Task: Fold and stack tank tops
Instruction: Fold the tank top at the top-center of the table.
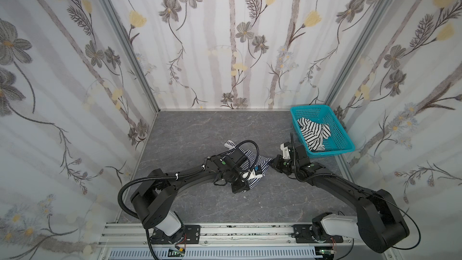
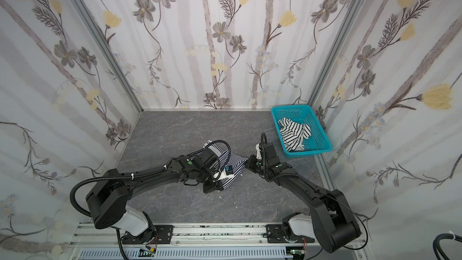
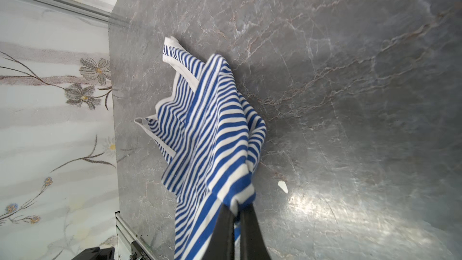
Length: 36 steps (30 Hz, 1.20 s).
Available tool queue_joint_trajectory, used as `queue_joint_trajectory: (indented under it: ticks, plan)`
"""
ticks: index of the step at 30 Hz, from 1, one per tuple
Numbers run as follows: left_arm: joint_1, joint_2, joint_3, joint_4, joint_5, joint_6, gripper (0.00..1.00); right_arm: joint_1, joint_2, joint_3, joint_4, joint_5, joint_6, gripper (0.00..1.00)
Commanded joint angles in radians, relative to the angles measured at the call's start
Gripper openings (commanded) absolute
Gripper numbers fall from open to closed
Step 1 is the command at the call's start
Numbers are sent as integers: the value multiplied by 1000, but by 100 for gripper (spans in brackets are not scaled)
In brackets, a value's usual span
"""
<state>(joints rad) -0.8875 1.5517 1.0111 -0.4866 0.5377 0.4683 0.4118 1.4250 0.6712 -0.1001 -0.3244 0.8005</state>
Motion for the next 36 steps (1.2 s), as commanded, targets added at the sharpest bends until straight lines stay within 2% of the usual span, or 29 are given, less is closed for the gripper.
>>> queue_joint_trajectory:
  ticks: [1,5,11,15,23,27,31,36]
  plan:
    - [2,-19,28,-44,181,-12,0,-4,-8,109,-166,120,-60,0]
    - [58,-30,37,-42,287,0,0,-5,47,250,-268,150,-93,0]
    - [262,-27,16,-42,446,53,0,23,206,500,-365,151,-134,0]
    - [395,-10,7,-42,434,139,0,54,346,692,-401,136,-143,0]
    - [604,63,55,-59,442,261,0,98,720,1151,-521,120,-171,0]
    - [710,190,166,-62,445,279,0,87,902,1351,-540,91,-166,0]
    - [792,374,346,-65,420,232,0,73,1033,1475,-495,39,-142,0]
    - [827,519,473,-67,330,236,0,52,1127,1542,-372,-45,-91,1]
